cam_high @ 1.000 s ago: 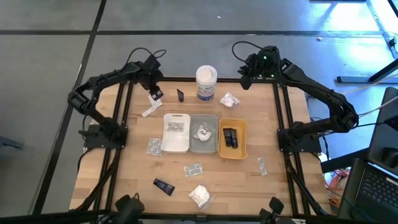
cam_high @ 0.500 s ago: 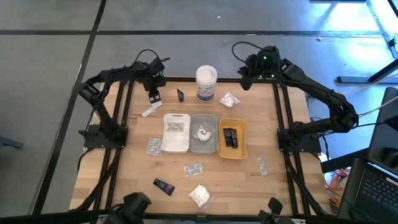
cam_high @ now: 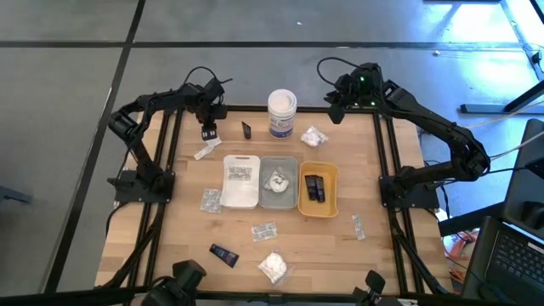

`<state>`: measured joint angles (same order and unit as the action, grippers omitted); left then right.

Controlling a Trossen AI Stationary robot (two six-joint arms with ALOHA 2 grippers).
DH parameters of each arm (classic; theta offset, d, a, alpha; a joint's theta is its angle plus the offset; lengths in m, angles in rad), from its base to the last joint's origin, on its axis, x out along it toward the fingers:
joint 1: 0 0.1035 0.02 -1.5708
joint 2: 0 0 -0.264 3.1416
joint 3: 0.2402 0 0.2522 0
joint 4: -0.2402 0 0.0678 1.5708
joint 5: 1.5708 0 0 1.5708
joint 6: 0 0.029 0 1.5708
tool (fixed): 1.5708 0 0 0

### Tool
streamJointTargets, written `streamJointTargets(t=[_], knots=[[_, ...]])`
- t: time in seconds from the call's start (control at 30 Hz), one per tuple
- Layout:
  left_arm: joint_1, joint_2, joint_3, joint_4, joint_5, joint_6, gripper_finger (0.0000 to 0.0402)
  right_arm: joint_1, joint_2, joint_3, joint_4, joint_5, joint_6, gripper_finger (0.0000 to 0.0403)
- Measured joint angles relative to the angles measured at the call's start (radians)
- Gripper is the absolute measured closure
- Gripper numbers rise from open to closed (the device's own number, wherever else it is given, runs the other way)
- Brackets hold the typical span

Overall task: Pick & Place Travel size toiletries
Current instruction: Put the white band-aid into the white bin

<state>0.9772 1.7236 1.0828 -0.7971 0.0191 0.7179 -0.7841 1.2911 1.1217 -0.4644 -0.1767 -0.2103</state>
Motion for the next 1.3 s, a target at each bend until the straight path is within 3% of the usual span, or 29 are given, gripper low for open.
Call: streamJointTargets(t=[0.43,0.9,1.3], knots=[[-0.003,0.109,0.003,0.016,-0.002,0.071,0.0272,0.0,0.0,0.0,-0.01,0.0,-0.016,0.0298],[-0.023,0.061,-0.001,0.013,0.022,0.089,0.0295,0.0,0.0,0.0,-0.016,-0.001,-0.03,0.0324],[-0.028,0.055,-0.001,0.068,-0.052,0.16,0.0302,0.0,0.0,0.0,-0.021,-0.004,-0.029,0.031]])
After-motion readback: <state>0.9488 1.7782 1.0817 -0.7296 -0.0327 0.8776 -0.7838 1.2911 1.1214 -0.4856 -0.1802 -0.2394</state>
